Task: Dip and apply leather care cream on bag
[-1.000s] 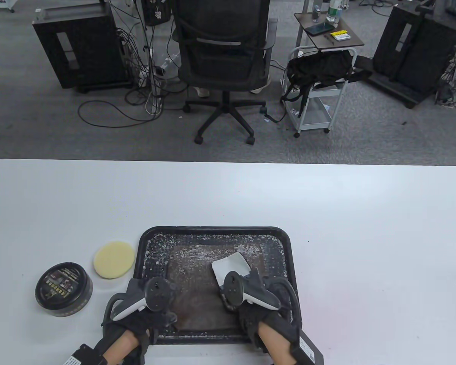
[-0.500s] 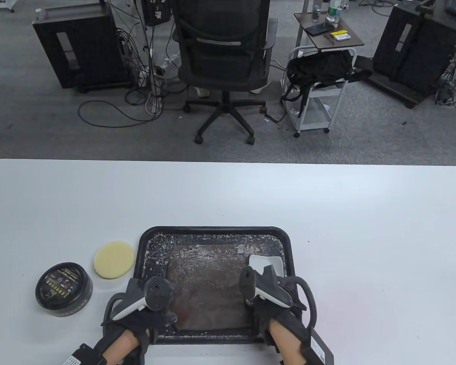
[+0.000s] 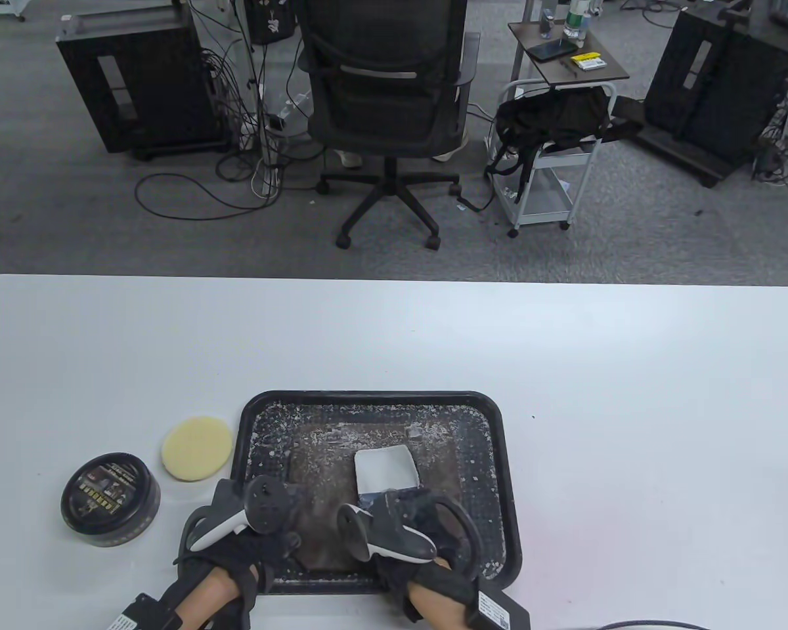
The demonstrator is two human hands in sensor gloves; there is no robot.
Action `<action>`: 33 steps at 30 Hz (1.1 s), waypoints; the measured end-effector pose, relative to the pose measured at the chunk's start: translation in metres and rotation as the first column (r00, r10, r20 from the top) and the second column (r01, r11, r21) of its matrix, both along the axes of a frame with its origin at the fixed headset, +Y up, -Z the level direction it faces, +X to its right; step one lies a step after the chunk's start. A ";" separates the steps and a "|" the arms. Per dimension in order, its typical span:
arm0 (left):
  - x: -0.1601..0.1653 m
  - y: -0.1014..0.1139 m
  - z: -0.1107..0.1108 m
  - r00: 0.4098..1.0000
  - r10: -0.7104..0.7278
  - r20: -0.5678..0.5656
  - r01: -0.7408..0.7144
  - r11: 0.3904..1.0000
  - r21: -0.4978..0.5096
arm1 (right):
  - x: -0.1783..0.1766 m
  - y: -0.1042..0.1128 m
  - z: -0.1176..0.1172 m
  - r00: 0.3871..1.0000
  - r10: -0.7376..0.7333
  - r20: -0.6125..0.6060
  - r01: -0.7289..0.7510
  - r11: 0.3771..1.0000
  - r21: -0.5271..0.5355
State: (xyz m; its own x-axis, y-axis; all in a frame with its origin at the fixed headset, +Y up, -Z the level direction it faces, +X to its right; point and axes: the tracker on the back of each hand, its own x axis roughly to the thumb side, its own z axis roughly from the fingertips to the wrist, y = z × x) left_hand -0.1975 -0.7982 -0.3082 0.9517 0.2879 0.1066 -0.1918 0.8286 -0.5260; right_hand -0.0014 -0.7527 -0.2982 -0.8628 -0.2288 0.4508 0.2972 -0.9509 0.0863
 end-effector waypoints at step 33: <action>0.001 0.000 -0.003 0.999 -0.021 -0.030 0.018 0.996 -0.087 | -0.032 -0.003 0.004 0.927 -0.338 -0.162 0.266 0.898 -0.350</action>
State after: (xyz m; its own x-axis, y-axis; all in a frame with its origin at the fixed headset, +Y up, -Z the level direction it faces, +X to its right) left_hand -0.1968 -0.7977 -0.3112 0.9597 0.2760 0.0524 -0.1932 0.7840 -0.5900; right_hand -0.0331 -0.7559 -0.2946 -0.7420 0.2128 0.6357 0.0456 -0.9301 0.3645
